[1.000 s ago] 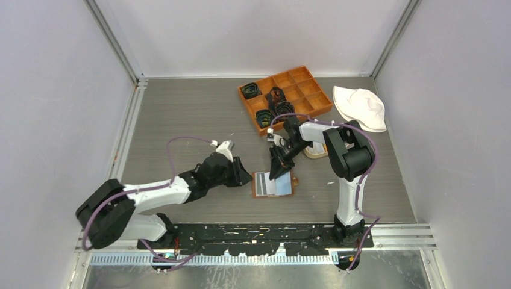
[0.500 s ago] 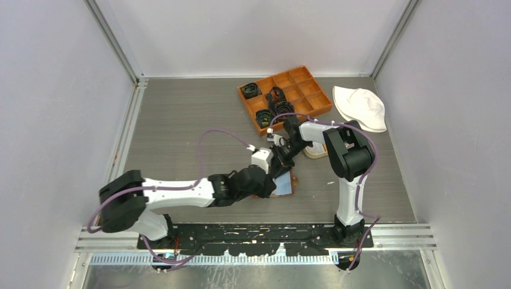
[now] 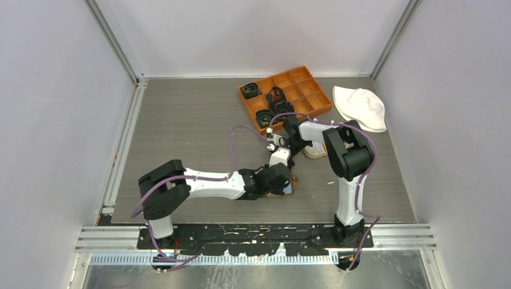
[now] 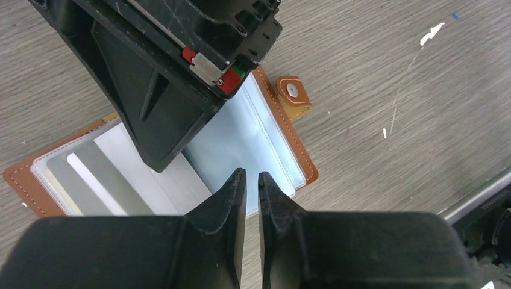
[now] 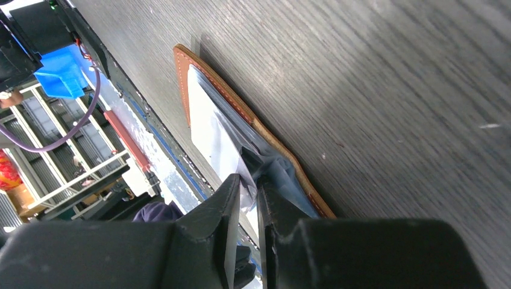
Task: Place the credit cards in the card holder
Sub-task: Insert the credit card into the card holder.
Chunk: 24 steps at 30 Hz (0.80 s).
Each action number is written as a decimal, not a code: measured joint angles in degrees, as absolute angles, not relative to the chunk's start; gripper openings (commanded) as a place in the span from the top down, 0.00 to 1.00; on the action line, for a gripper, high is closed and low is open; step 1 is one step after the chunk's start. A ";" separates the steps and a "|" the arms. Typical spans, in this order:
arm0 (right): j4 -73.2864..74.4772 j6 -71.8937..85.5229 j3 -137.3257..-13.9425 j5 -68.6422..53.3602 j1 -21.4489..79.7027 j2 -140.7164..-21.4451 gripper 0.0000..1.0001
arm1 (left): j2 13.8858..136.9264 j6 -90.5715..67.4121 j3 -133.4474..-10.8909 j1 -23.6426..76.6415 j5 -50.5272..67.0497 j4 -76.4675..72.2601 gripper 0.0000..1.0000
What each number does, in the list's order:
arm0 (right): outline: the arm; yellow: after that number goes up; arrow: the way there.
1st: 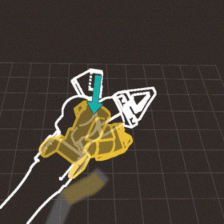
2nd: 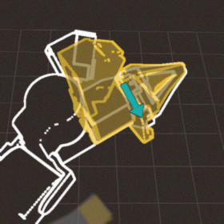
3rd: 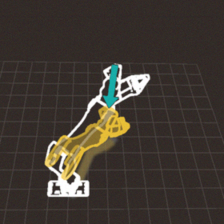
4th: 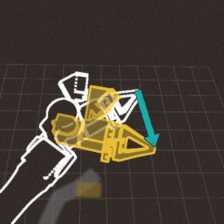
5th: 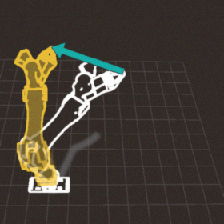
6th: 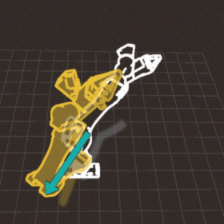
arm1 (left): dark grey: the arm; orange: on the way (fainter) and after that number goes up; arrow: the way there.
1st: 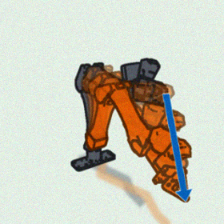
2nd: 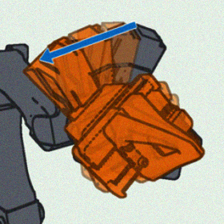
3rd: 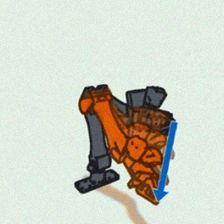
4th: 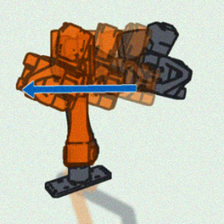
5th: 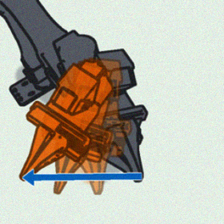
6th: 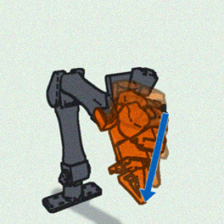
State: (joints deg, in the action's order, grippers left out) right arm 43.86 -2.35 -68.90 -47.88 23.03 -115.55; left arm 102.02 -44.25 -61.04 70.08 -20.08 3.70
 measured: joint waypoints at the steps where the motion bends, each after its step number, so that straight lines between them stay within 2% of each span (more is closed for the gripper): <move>1: 43.86 -2.42 -68.90 -47.88 23.03 -115.55 0.78 | 102.59 -44.25 -61.76 70.11 -20.36 4.32 0.85; 12: 43.97 -2.68 -68.93 -47.83 23.03 -115.55 0.76 | 105.56 -43.31 -64.62 70.11 -24.08 10.63 0.80; 24: 44.38 -3.18 -69.23 -47.77 23.05 -115.55 0.71 | 104.64 -41.36 -64.66 70.13 -26.50 13.34 0.80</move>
